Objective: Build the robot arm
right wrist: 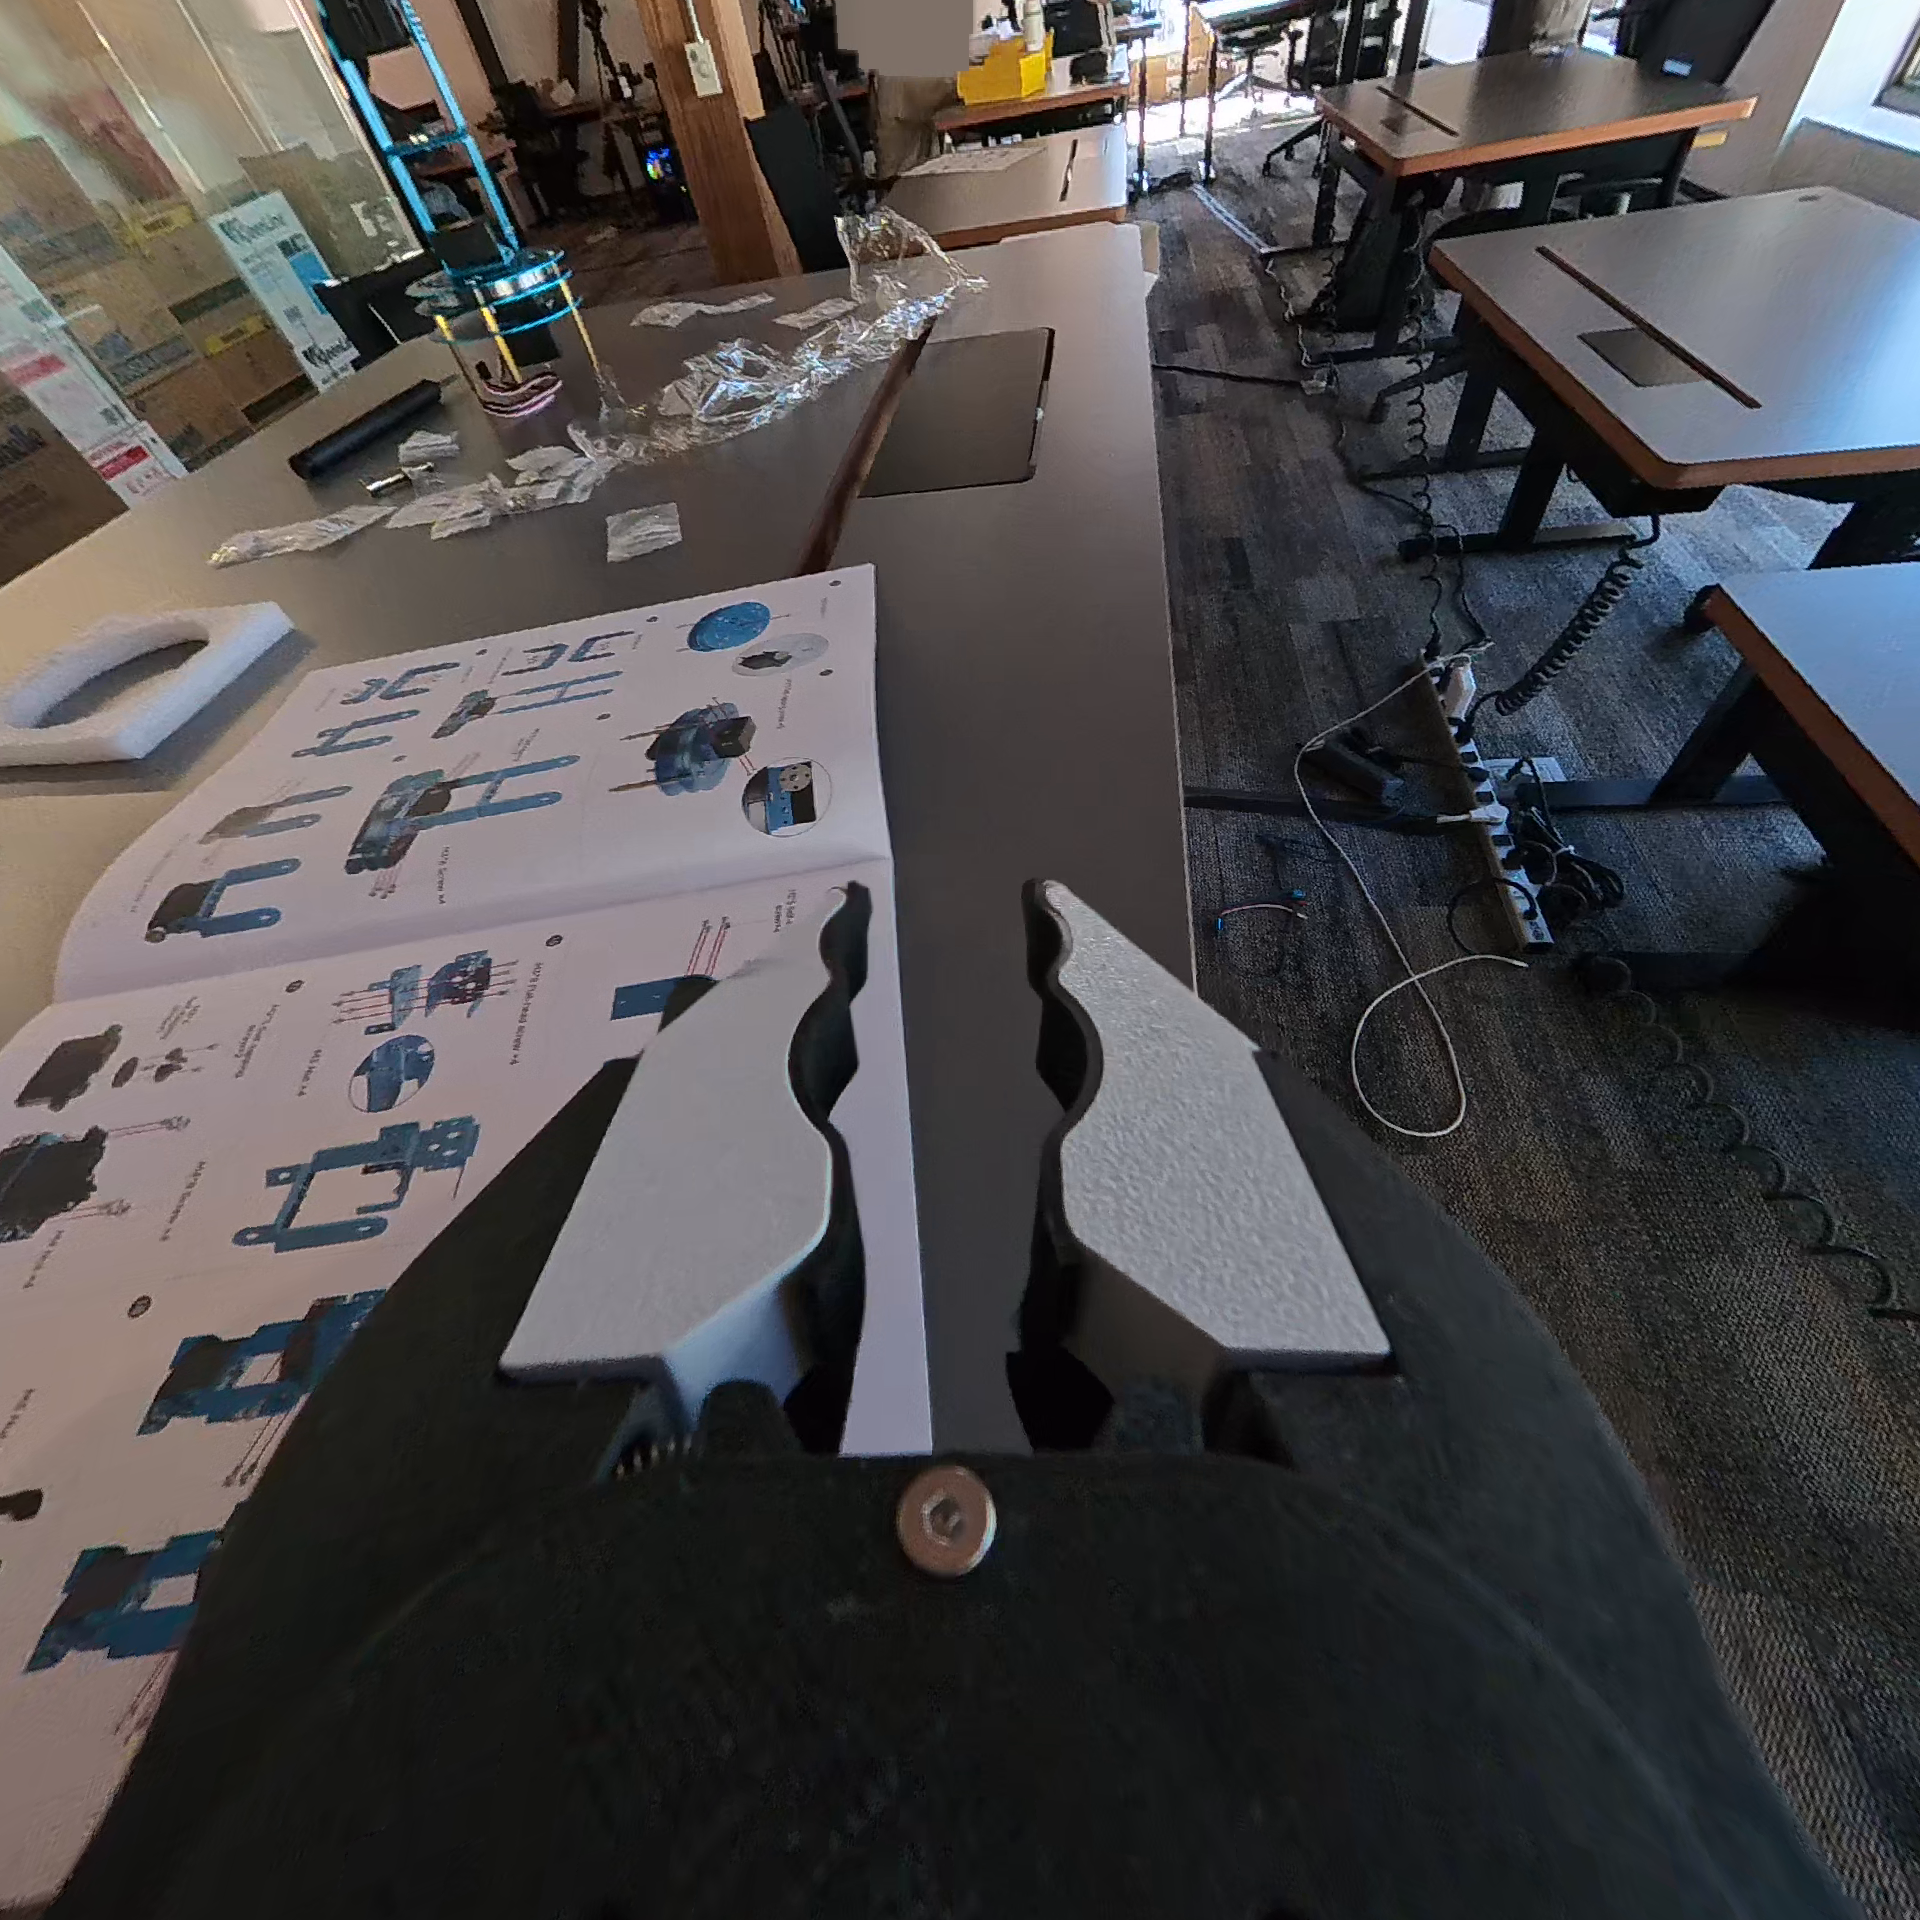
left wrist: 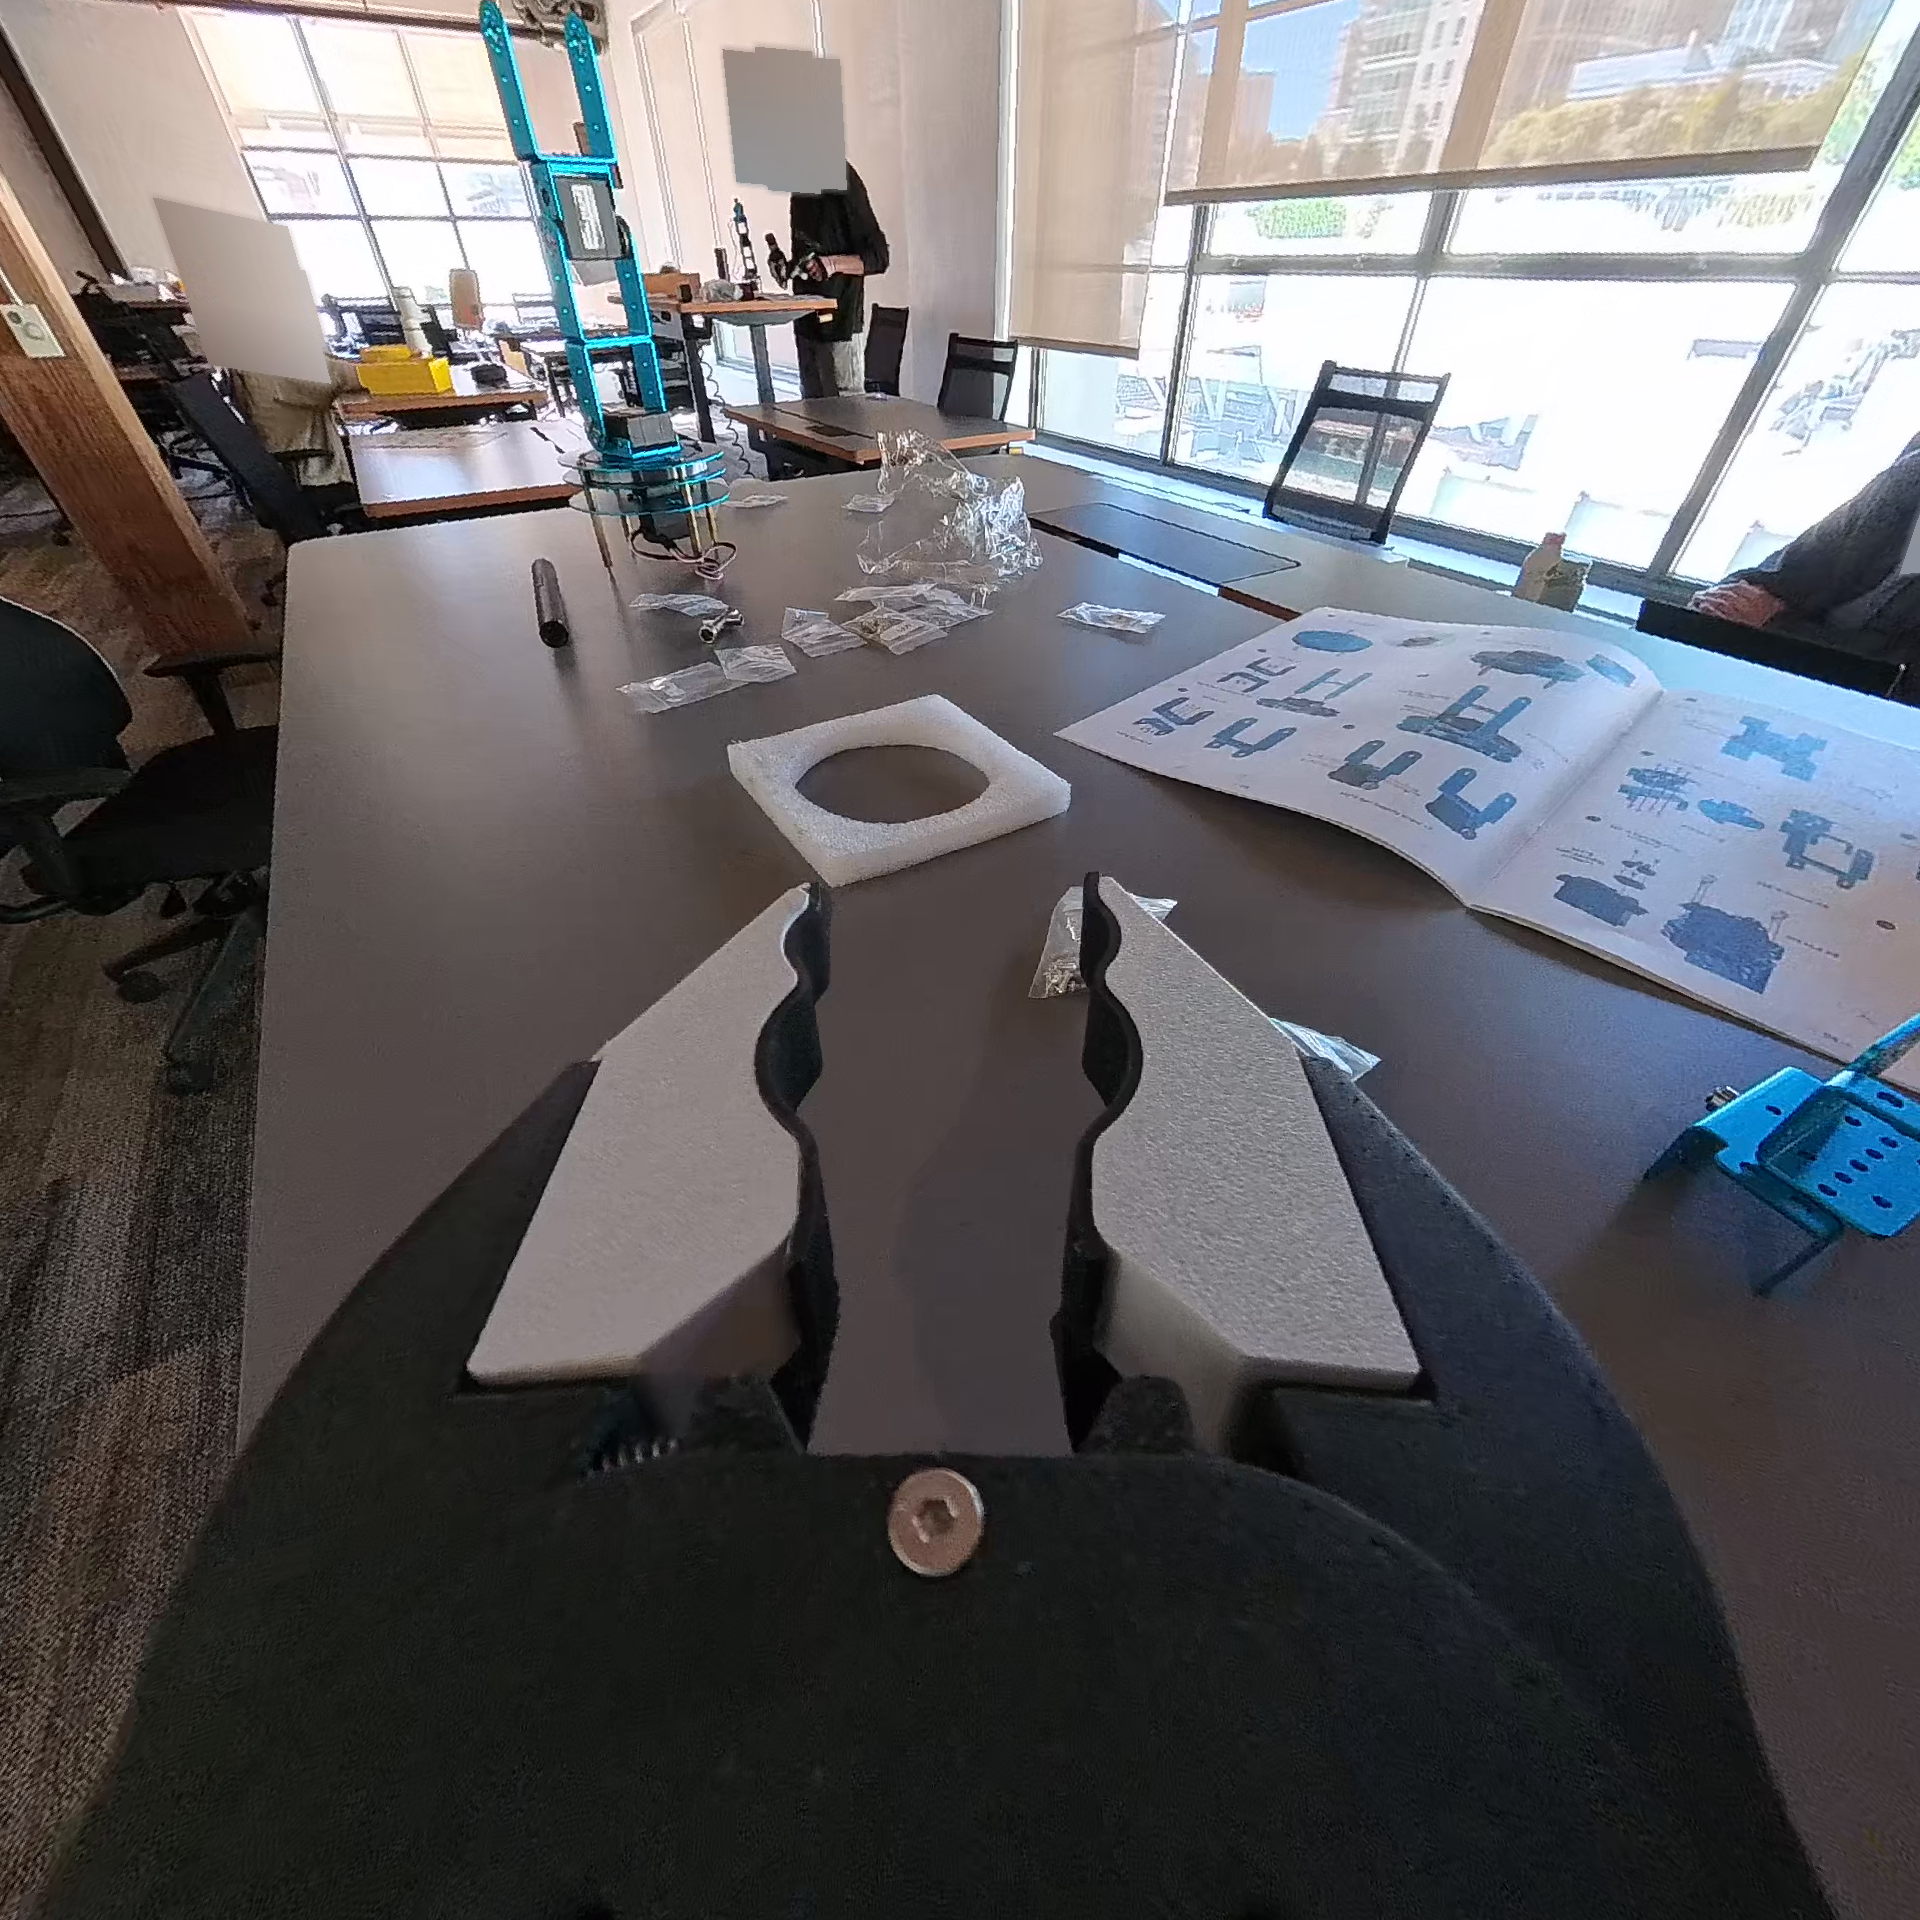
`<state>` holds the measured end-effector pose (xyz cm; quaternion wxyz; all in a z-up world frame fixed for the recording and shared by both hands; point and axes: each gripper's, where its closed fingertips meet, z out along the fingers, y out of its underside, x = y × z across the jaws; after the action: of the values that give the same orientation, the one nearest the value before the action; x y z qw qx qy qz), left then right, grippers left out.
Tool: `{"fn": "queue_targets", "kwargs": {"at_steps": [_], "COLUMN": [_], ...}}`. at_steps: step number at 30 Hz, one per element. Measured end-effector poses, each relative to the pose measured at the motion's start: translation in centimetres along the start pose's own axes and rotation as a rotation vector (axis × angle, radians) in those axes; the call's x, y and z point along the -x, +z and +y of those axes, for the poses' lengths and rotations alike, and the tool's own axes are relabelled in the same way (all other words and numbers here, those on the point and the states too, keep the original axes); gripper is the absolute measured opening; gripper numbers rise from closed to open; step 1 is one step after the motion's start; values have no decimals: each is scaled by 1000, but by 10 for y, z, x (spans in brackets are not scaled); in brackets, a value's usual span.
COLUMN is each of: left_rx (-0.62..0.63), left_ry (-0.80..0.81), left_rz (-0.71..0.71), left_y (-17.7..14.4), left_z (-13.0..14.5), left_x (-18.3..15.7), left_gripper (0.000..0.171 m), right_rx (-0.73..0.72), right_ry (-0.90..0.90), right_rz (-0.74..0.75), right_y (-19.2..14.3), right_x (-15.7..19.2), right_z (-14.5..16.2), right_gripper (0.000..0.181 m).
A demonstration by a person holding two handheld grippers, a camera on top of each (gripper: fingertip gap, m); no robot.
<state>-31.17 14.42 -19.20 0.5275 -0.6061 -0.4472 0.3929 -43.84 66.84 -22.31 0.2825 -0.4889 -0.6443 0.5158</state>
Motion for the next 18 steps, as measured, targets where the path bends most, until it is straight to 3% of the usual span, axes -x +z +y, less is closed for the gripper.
{"fn": "queue_targets", "kwargs": {"at_steps": [2,18], "left_rx": [1,13], "left_ry": [-1,-1], "left_rz": [1,0], "left_y": [0,1], "left_z": [0,3], "left_x": [0,1], "left_gripper": [48,47], "right_rx": [-6,-6], "right_ry": [-3,21], "right_rz": [-23,-38], "right_y": [-1,0], "right_x": [3,5], "right_z": [-1,0], "right_gripper": [36,36]}}
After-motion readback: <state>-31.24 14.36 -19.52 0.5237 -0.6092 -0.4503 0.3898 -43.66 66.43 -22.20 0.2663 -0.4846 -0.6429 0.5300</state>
